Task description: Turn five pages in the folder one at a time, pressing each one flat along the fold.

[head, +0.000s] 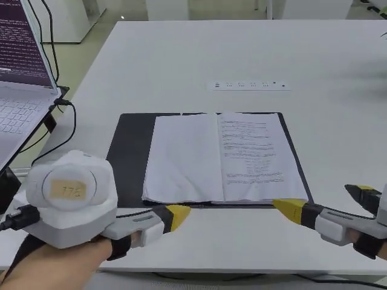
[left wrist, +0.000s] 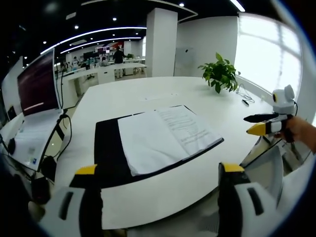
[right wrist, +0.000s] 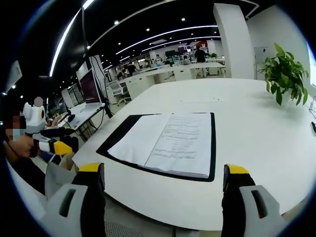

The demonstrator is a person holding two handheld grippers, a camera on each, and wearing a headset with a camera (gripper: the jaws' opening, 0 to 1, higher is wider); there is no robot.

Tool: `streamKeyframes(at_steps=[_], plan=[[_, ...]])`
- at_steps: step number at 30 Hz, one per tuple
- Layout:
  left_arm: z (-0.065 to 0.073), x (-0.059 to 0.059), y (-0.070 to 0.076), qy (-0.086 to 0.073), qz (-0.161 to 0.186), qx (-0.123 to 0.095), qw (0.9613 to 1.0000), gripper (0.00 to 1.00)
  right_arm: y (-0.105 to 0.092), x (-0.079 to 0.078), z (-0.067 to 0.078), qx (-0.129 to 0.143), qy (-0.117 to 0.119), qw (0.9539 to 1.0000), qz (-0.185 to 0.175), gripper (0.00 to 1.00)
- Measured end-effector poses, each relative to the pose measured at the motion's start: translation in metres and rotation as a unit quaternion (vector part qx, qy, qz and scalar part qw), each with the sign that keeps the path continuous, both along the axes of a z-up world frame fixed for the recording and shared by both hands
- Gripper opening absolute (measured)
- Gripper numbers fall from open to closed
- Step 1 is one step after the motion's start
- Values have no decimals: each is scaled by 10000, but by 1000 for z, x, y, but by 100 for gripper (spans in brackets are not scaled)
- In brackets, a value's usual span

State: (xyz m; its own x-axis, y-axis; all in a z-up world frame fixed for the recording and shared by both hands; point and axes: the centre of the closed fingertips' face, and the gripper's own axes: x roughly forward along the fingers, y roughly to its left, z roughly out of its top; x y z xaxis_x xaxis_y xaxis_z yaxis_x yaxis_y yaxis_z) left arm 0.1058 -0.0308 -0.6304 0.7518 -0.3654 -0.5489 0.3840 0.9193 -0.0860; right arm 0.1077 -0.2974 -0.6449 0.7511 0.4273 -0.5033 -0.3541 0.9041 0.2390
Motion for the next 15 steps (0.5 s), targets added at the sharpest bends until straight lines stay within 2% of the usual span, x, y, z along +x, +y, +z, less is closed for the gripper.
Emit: streamKeyframes(at_steps=[5,7,15], plan=[[3,-2,9,-49,17,72,10000,99,1,-7,11,58,-76,10000,-21,100],[1,-4,12,-19,35,91,10000,99,1,-10,11,-26,-70,10000,-9,100],[0,-11,24,58,96,144,9998,99,4,-14,8,-36,-18,10000,-43,100]])
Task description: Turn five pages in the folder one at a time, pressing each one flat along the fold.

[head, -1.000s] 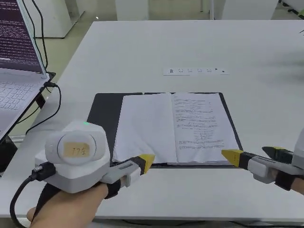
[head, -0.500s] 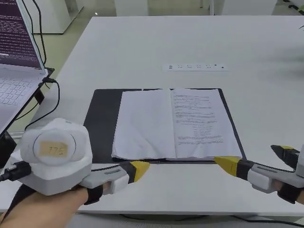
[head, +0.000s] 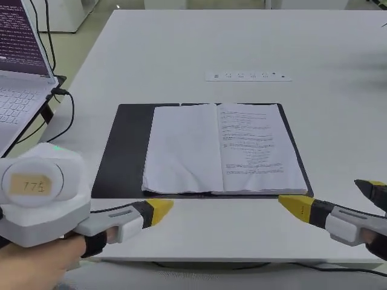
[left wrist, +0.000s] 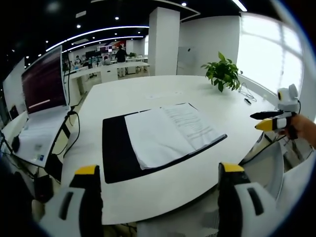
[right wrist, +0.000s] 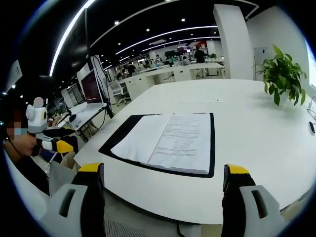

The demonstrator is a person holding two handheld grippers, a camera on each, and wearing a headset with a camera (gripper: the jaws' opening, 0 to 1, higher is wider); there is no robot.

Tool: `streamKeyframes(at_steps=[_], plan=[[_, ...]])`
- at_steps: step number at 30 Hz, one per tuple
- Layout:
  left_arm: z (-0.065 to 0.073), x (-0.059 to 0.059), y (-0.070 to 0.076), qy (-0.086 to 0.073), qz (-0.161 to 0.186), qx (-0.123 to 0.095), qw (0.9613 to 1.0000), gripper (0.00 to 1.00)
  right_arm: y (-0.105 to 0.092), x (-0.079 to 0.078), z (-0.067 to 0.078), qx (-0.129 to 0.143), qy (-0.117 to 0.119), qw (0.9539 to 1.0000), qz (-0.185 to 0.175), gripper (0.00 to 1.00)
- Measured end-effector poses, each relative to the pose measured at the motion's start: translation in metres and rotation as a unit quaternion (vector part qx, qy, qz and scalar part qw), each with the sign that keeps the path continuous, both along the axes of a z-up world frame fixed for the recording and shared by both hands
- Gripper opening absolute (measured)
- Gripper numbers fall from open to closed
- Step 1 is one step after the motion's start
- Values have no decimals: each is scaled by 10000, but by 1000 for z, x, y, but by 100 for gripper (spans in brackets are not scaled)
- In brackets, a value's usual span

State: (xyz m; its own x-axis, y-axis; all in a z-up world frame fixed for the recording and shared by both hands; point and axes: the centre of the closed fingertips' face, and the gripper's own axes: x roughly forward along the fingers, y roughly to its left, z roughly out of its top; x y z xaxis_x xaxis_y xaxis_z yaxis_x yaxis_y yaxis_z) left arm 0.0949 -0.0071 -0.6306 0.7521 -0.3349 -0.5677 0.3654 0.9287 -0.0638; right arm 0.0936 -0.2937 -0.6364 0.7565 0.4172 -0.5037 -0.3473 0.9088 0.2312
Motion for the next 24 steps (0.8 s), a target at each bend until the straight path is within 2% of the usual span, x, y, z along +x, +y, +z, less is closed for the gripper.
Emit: streamKeyframes(at_steps=[6,10,15,17,19,22,24], plan=[[1,3,4,-15,37,-8,10000,99,-2,0,-3,84,14,9999,-70,100],[3,6,0,-43,12,-46,10000,99,-6,3,-4,98,30,9999,-109,99],[3,12,-12,-67,-103,-15,9999,99,-7,7,-6,126,16,9999,-104,97],[2,14,-17,-65,-174,-22,9998,93,-7,8,-6,162,19,9998,-97,97],[-2,19,-24,-28,-251,-12,9997,90,-7,8,-7,185,10,9998,-84,97],[-6,25,-34,5,-353,-21,9994,90,-8,9,-8,228,13,9997,-101,97],[-11,31,-45,30,-503,23,9987,88,-9,9,-9,240,43,9996,-119,97]])
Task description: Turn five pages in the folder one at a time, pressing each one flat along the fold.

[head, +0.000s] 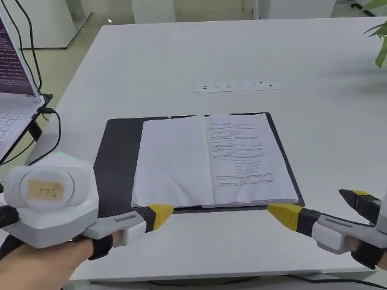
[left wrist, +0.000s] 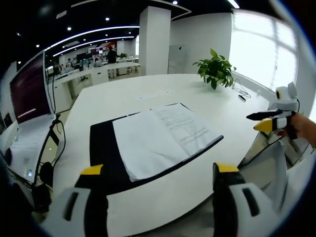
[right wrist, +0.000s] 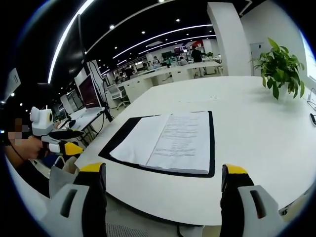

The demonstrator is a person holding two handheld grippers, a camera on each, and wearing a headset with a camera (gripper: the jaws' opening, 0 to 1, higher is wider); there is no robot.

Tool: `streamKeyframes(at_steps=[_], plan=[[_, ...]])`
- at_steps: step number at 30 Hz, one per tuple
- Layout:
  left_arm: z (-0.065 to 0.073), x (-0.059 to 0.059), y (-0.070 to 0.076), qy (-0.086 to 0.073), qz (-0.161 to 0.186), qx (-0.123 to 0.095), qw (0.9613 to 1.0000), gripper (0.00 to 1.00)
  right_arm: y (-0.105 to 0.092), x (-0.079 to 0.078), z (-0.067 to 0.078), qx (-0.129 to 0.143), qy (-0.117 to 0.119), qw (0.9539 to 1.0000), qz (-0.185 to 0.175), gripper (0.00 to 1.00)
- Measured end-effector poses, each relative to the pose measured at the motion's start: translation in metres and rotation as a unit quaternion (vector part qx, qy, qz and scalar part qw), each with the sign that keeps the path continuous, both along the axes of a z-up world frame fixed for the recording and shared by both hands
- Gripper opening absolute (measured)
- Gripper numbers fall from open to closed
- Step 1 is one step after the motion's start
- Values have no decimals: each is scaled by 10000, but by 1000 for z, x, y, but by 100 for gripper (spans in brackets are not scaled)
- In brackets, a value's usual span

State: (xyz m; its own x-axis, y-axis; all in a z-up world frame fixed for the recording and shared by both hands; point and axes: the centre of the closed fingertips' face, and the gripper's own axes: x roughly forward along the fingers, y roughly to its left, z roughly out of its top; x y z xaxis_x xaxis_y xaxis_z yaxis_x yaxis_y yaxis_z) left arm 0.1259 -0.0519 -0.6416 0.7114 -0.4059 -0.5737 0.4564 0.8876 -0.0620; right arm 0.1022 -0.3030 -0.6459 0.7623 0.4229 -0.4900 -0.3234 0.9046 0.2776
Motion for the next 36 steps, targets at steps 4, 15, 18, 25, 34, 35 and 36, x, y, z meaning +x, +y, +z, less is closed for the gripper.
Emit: streamKeyframes(at_steps=[4,15,18,25,34,35,36], plan=[[-7,14,-22,-15,-260,-2,9997,83,0,0,-1,41,-15,10000,1,96],[-38,45,-96,72,-1008,-35,9949,76,-1,3,3,229,-119,9996,-102,95],[-46,50,-115,88,-1197,-3,9928,77,-2,2,3,258,-120,9995,-102,95],[-70,63,-159,150,-1534,46,9880,74,-8,1,1,349,-110,9992,-157,94],[-95,74,-204,238,-1657,-92,9859,68,-15,0,-1,391,-79,9990,-218,93],[-98,74,-206,258,-1654,-92,9858,68,-15,0,-1,402,-72,9989,-219,93],[-100,75,-208,253,-1652,-86,9859,67,-15,0,-1,409,-76,9989,-221,93]])
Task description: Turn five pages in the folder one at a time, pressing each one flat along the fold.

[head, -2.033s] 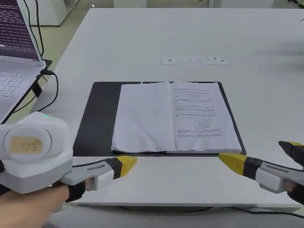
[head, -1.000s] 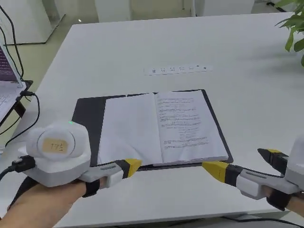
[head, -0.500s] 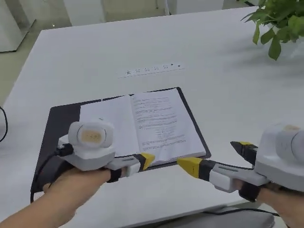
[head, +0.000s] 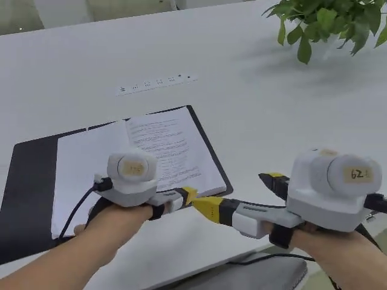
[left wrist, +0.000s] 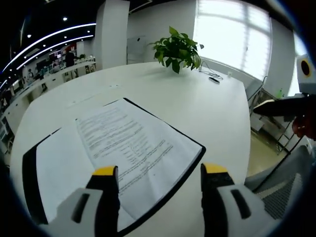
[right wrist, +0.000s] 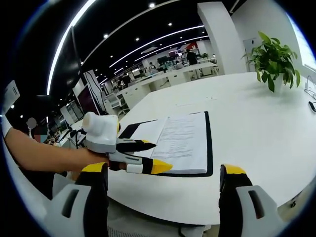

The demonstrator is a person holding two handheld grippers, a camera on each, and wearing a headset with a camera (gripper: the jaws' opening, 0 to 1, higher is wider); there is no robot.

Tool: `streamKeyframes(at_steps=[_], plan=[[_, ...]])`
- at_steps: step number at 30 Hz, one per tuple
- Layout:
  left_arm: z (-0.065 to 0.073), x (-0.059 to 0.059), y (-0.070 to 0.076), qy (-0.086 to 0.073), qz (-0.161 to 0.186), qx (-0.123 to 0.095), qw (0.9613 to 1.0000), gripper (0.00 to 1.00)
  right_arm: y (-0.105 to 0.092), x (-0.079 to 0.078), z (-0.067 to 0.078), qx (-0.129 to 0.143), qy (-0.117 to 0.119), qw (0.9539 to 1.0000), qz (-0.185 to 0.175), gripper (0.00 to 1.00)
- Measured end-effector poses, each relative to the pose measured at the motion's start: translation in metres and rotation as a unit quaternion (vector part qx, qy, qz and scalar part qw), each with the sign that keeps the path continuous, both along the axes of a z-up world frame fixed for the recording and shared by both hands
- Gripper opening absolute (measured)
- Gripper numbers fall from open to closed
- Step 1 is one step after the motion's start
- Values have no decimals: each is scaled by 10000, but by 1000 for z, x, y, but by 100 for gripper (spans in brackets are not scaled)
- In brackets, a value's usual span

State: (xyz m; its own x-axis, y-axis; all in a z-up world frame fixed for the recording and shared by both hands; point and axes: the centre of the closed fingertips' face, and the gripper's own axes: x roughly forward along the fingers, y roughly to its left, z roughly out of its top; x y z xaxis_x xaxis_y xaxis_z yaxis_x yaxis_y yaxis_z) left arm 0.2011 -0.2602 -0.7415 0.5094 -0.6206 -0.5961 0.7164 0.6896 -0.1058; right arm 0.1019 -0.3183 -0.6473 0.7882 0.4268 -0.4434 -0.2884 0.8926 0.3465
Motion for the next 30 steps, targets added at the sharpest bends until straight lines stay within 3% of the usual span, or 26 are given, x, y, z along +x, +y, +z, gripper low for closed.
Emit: streamKeyframes(at_steps=[7,15,25,27,28,30], plan=[[-10,9,-17,-63,115,-35,9999,65,0,-1,-5,40,53,10000,23,92],[-17,20,-34,-257,296,-79,9992,62,-1,1,-7,112,66,9999,-3,90],[-31,25,-41,-195,510,-32,9985,60,-5,6,-13,147,109,9998,-10,87],[-42,22,-37,-132,495,175,9985,59,-5,7,-13,155,109,9998,-6,87],[-41,26,-37,-422,449,265,9977,58,-6,7,-14,167,130,9998,-13,87],[-42,24,-37,-433,546,181,9974,57,-6,8,-16,179,147,9997,-24,86]])
